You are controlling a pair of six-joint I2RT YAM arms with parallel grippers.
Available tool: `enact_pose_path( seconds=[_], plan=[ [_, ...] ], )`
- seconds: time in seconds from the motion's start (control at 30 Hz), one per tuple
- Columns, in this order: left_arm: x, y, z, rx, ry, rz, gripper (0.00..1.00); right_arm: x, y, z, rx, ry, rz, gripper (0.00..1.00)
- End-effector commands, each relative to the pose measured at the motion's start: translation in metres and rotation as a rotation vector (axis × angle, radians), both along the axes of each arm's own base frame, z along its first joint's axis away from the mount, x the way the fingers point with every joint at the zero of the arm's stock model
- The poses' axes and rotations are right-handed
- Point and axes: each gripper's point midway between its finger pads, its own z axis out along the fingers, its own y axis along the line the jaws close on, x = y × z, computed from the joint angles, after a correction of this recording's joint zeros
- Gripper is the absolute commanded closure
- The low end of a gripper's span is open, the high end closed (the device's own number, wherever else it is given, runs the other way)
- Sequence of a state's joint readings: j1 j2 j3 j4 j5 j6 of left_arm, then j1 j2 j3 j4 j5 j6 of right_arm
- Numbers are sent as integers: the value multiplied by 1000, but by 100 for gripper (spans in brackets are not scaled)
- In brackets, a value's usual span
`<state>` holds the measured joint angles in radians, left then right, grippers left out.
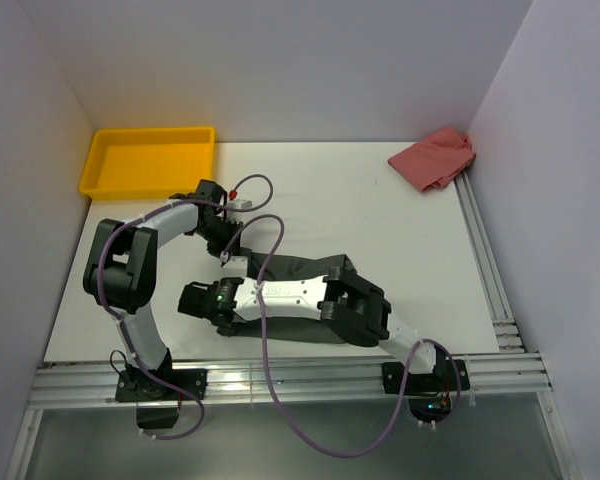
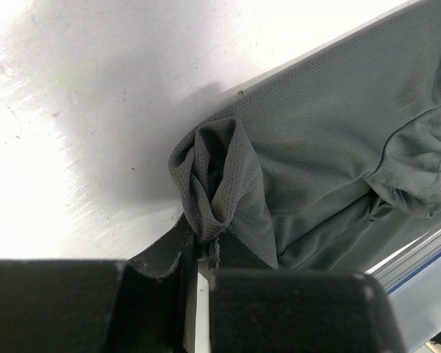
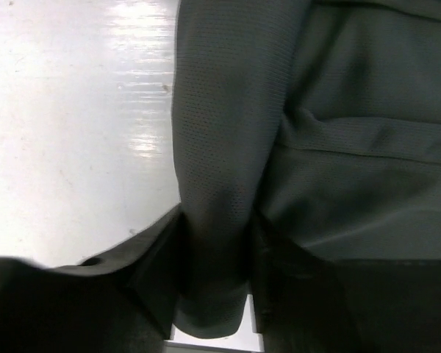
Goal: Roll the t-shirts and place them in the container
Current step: Roll the tshirt
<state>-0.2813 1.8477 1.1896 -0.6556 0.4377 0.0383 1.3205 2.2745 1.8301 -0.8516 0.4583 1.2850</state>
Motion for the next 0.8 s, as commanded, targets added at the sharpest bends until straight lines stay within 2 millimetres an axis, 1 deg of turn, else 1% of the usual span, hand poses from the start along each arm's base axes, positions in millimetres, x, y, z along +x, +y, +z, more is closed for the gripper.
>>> enact_pose_path(
  seconds=[0.0, 0.03, 0.07, 0.1, 0.13, 0.17, 0.2, 0.23, 0.27, 0.3, 0.33, 0.37, 0.4, 0.43, 0.47, 0.5, 0.53, 0.57, 0.63, 0.7, 0.77],
  plan=[
    [19, -2, 8, 10, -60, 5, 91, -11, 3, 8, 77, 22, 1, 60],
    [20, -3, 8, 7, -62, 3, 91, -11, 2, 8, 94, 28, -9, 63],
    [21, -3, 8, 7, -62, 2, 89, -14, 0, -1, 112, 36, -10, 67],
    [22, -4, 9, 2, -65, -1, 86, -16, 2, 7, 156, 39, -10, 75],
    [23, -6, 12, -7, -68, -5, 84, -17, 3, 7, 186, 45, -14, 80],
    [22, -6, 13, -10, -67, -10, 78, -18, 2, -3, 226, 56, -14, 86],
    [23, -8, 16, -17, -71, -13, 74, -18, 4, 6, 277, 55, -14, 87],
    [25, -10, 22, -36, -78, -21, 69, -20, -7, -5, 275, 65, -26, 89],
    [25, -13, 25, -52, -85, -35, 59, -16, 2, 1, 345, 54, -27, 92],
    [23, -14, 29, -64, -85, -43, 55, -16, 3, 8, 385, 50, -29, 93],
    [25, -17, 39, -91, -100, -47, 52, -16, 3, 9, 410, 50, -39, 93],
    [24, -18, 43, -107, -108, -64, 46, -16, -1, 3, 433, 46, -43, 96],
    [24, -19, 51, -126, -116, -71, 44, -16, -1, 6, 464, 54, -47, 96],
    [26, -18, 57, -142, -122, -70, 42, -17, -2, 5, 492, 61, -59, 97],
    [24, -21, 63, -173, -122, -83, 41, -18, -4, 0, 533, 64, -65, 96],
    [24, -21, 67, -192, -121, -87, 40, -19, -4, 3, 573, 69, -68, 99],
    [22, -17, 71, -201, -108, -83, 39, -19, -5, 2, 612, 87, -86, 99],
    [20, -18, 74, -229, -101, -94, 39, -21, -8, -2, 664, 89, -87, 100],
    [17, -10, 74, -247, -72, -80, 39, -20, -10, 1, 735, 101, -110, 100],
    [13, -6, 74, -275, -56, -85, 40, -22, -13, -1, 795, 113, -106, 100],
    [7, 1, 69, -289, -30, -87, 40, -24, -13, 0, 855, 125, -107, 100]
  ],
)
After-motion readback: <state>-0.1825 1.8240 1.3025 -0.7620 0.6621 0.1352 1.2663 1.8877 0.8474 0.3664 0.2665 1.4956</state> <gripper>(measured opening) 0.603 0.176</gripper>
